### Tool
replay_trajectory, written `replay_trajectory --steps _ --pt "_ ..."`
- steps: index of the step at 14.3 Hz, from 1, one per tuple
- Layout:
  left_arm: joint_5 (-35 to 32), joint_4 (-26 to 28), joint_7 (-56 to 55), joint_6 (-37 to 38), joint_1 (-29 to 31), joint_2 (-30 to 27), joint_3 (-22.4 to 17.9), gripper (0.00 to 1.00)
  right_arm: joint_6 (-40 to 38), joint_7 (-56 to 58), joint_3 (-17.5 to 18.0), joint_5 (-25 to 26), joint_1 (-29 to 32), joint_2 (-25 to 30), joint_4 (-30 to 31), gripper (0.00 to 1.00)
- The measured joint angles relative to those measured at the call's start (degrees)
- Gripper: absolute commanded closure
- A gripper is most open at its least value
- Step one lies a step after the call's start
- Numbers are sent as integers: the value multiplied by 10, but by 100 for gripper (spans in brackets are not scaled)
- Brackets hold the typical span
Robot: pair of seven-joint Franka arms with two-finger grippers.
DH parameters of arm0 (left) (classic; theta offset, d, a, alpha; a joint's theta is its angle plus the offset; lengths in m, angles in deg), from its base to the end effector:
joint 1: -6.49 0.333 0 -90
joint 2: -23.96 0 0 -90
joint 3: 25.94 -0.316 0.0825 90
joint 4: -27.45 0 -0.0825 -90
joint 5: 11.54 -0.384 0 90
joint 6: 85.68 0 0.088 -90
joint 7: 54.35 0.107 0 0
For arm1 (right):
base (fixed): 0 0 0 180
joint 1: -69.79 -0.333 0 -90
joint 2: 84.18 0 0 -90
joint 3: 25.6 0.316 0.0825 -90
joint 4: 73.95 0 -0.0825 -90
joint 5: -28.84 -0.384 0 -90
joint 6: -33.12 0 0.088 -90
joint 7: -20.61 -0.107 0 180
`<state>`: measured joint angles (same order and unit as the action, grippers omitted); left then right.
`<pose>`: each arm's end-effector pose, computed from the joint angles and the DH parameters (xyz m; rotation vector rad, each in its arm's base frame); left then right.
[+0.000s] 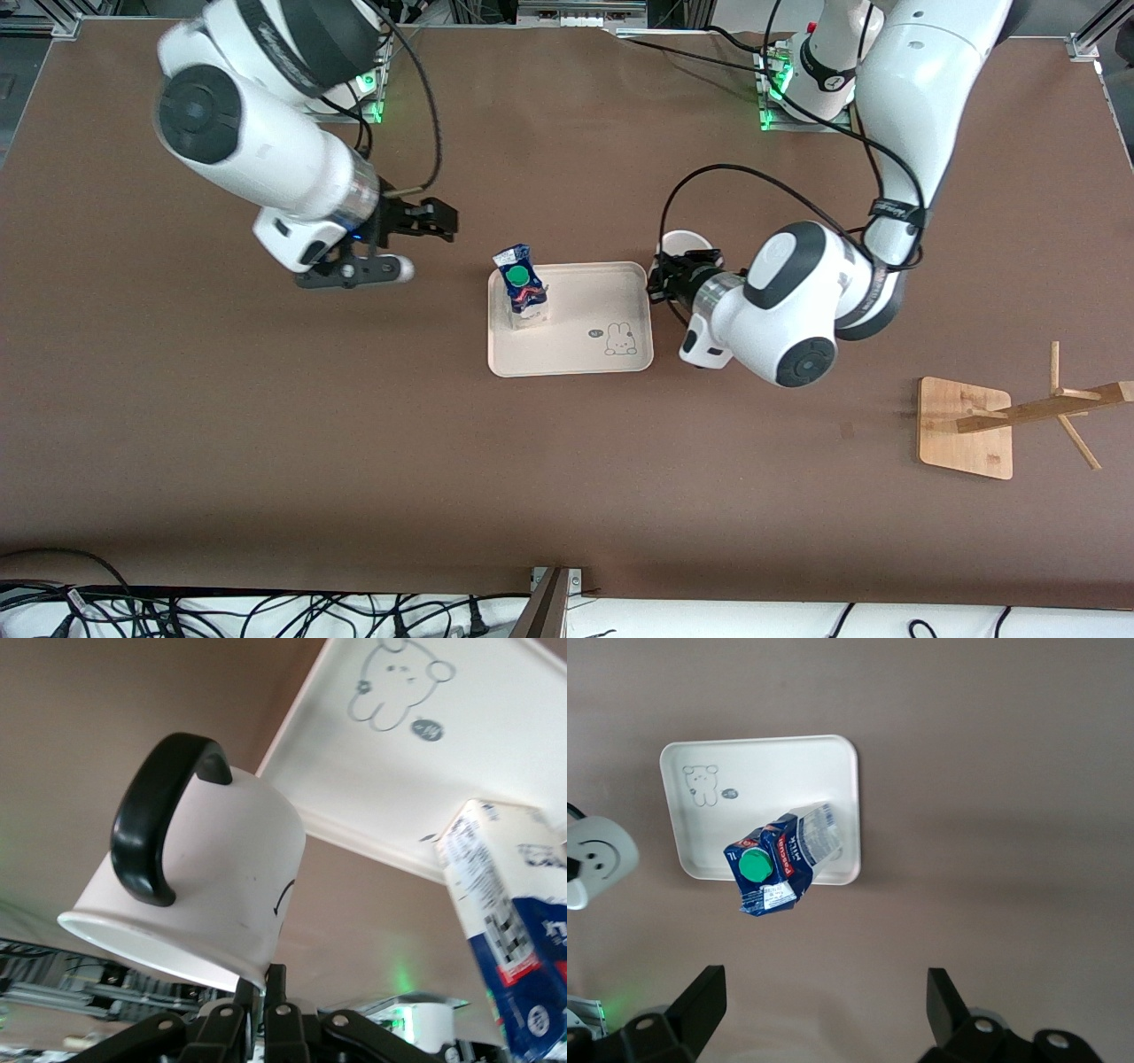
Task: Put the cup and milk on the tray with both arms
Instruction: 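Release the carton and withdraw the right gripper while the left gripper carries the mug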
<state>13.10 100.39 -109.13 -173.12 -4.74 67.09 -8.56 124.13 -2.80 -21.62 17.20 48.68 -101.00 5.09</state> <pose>0.6076 -0.3284 0.3117 2.6363 0.7762 -1.1152 0.5728 0.2849 0.5434 -2.9621 -0.0223 0.2496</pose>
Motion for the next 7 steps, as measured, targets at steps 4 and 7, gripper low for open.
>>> replay_trajectory --steps 4,7 --pt "1 -2 -13 -65 -29 25 0 100 -41 5 -50 26 0 6 -49 0" --pt "6 -2 -15 -100 -33 38 0 100 -54 27 -89 27 1 7 -92 0"
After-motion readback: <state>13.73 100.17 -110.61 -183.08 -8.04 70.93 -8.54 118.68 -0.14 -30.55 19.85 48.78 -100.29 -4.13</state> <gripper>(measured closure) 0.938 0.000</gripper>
